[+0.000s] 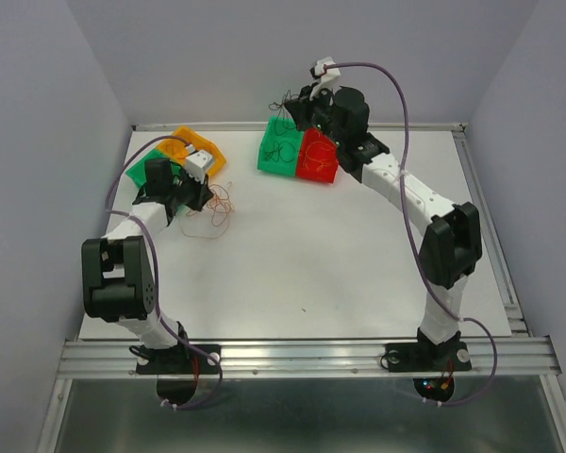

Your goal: Untangle the cables

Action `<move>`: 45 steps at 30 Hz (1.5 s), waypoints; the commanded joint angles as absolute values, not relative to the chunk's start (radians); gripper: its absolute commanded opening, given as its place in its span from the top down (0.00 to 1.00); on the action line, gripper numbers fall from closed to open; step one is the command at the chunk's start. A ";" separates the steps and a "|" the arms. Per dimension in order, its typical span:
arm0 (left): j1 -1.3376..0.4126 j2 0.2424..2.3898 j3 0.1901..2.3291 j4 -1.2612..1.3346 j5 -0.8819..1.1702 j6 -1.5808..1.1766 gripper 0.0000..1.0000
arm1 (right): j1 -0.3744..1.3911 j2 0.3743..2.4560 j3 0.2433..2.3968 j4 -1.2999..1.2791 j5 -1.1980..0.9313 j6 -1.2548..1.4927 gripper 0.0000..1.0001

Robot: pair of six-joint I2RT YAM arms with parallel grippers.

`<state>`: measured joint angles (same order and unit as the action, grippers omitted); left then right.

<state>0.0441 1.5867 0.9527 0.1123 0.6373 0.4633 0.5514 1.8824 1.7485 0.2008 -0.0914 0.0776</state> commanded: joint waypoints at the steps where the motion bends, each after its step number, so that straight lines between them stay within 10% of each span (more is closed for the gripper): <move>1: 0.048 1.526 0.937 0.126 0.670 0.480 0.92 | 0.500 1.966 1.882 0.229 -0.161 0.161 1.00; 45: 0.043 1.512 0.940 0.107 0.689 0.489 0.92 | 0.475 2.537 2.284 0.195 -0.226 0.305 1.00</move>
